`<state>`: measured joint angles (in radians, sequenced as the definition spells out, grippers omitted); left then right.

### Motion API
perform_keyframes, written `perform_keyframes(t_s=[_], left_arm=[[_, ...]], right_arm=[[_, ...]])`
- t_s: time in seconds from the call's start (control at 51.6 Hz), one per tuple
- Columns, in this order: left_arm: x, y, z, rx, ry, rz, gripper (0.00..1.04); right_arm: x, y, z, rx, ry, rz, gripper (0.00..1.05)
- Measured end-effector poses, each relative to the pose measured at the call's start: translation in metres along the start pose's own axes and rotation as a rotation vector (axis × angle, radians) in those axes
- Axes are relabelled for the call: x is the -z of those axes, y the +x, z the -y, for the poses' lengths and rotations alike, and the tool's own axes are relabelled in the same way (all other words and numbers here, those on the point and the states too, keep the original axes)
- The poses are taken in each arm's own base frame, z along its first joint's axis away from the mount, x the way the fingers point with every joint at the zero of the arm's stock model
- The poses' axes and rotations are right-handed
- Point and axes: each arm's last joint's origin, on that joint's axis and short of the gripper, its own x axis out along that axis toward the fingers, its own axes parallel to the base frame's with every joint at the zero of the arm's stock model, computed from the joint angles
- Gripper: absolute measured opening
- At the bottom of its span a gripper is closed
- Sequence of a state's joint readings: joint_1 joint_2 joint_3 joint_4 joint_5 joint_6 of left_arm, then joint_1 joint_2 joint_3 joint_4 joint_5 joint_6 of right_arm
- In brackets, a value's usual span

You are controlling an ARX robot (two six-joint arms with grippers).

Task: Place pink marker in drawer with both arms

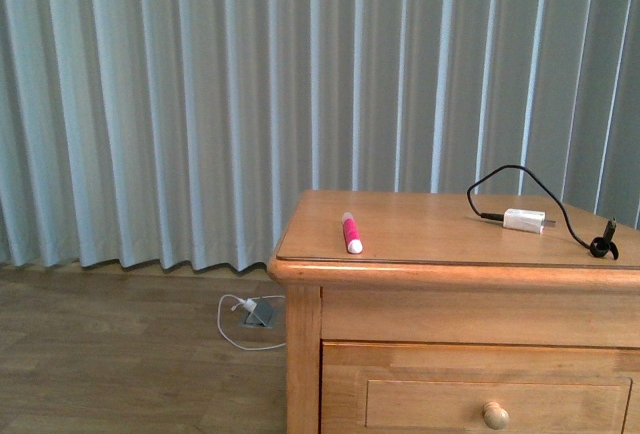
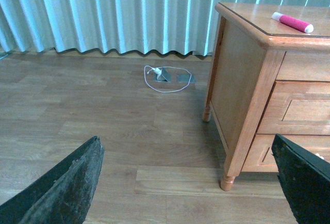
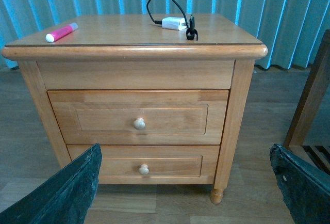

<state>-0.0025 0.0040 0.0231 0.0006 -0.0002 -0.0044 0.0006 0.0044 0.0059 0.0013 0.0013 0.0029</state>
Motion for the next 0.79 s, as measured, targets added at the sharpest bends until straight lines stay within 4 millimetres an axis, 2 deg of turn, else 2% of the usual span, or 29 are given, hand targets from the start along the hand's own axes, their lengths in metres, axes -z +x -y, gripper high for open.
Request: perform_keyframes(t_s=[0.562,0.659,0.794], left_arm=[[0.0,0.0,0.0,0.0,0.0,0.0,0.99],[0.0,0.0,0.0,0.0,0.0,0.0,0.99],[0.0,0.0,0.0,0.0,0.0,0.0,0.99]], right_arm=[[0.0,0.0,0.0,0.008,0.005,-0.006,0.96],[0.004,0.002,-0.002,0.093,0.069,-0.189,0.96],[0.003,0.014,-0.008,0.057,0.104,-0.284,0.96]])
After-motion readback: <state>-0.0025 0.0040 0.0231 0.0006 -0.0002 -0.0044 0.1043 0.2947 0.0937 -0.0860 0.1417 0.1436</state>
